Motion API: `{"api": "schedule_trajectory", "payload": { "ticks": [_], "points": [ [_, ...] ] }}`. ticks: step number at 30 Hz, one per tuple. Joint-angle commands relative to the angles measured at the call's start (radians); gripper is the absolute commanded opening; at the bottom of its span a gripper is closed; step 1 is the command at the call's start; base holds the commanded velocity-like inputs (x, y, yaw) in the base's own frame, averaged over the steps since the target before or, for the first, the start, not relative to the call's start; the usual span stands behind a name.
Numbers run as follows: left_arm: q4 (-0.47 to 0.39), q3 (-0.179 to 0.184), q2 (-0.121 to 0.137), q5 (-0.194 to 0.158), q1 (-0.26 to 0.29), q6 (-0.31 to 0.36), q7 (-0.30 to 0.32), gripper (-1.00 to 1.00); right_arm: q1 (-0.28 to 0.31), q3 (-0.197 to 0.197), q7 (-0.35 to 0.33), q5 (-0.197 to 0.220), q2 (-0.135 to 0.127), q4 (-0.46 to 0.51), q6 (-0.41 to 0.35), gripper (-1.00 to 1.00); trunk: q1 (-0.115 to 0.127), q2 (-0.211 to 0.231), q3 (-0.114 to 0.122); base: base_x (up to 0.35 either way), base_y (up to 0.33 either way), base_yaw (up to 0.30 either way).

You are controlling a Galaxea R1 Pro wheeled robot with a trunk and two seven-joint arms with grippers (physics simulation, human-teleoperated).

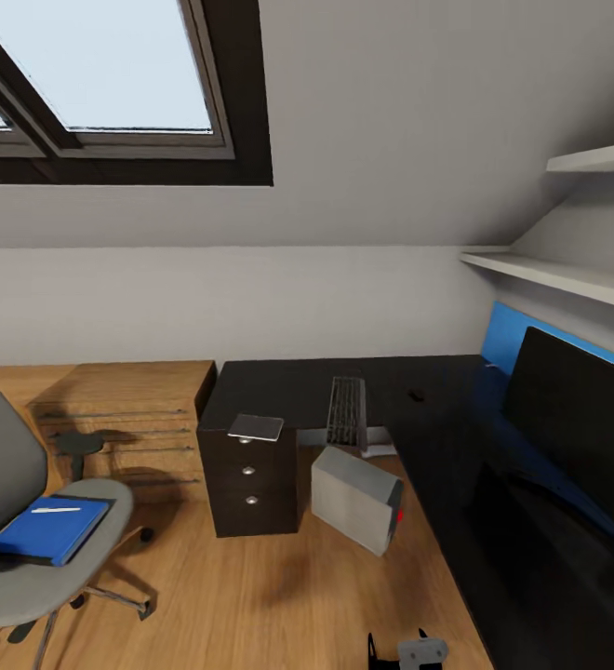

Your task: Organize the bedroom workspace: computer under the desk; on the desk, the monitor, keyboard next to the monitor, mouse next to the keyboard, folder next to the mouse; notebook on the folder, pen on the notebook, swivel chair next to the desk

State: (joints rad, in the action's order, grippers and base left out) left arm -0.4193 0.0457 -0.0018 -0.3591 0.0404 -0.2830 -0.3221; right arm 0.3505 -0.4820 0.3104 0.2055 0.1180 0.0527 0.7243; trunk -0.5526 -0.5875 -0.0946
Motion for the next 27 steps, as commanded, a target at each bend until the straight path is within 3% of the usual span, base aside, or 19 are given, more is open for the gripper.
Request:
{"api": "schedule_trajectory", "payload": {
  "ticks": [1,9,27],
  "points": [
    [0.0,0.005,0.0,-0.006,0.001,-0.004,-0.005,1.0,0.001,-0.009,0.004,0.008,0.0,-0.001,0.003,1.0,-0.001,-0.001,-0.002,0.334,0.074,0.271],
    [0.0,0.005,0.0,-0.006,0.001,-0.003,-0.005,1.0,0.001,-0.009,0.003,0.007,0.0,-0.001,0.003,1.0,-0.001,-0.001,-0.004,0.334,0.074,0.194],
    [0.0,0.005,0.002,-0.005,0.001,-0.005,-0.005,1.0,0.001,-0.006,0.004,0.005,-0.004,-0.001,0.004,1.0,-0.001,-0.001,-0.005,0.334,0.03,0.01]
  ]
}}
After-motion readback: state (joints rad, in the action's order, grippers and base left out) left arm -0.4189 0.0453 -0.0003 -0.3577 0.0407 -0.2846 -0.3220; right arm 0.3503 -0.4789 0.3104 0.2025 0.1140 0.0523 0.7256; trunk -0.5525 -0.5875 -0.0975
